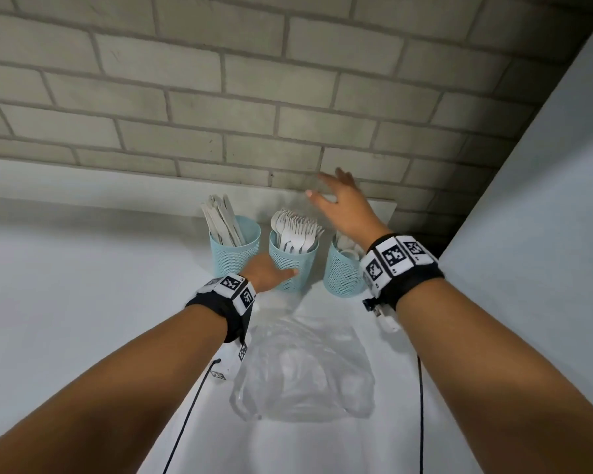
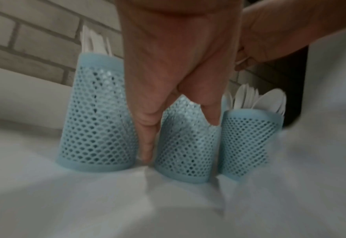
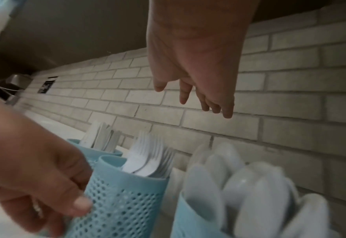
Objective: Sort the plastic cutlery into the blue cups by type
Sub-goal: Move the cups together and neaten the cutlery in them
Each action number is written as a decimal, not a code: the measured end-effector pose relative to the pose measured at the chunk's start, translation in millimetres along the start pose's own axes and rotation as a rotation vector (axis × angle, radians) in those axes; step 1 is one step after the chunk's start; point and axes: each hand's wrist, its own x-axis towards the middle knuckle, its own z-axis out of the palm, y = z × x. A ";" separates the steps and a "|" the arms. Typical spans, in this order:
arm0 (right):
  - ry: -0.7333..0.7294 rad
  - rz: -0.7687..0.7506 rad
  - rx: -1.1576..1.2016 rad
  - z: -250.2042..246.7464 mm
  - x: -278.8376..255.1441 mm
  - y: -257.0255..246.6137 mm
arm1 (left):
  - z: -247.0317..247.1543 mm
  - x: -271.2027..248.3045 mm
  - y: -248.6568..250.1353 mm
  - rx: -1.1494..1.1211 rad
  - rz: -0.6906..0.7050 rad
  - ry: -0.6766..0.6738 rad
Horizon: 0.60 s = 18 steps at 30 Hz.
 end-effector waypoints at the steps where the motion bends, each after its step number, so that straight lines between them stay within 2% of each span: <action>1: 0.021 0.022 0.026 -7.8 -2.4 2.9 | -4.1 -6.6 3.9 0.070 -0.019 -0.043; 6: 0.056 0.150 0.172 -27.6 -16.7 27.5 | -14.8 -31.9 21.9 0.181 0.031 -0.209; 10: 0.049 0.228 0.225 -22.9 -27.0 48.6 | -6.0 -46.1 49.8 0.189 0.064 -0.174; 15: 0.020 0.307 0.268 -5.3 -40.8 63.7 | 20.2 -45.8 64.4 -0.077 0.185 -0.092; 18: 0.029 0.339 0.237 5.4 -45.9 72.6 | 38.4 -41.9 67.1 -0.121 0.203 -0.119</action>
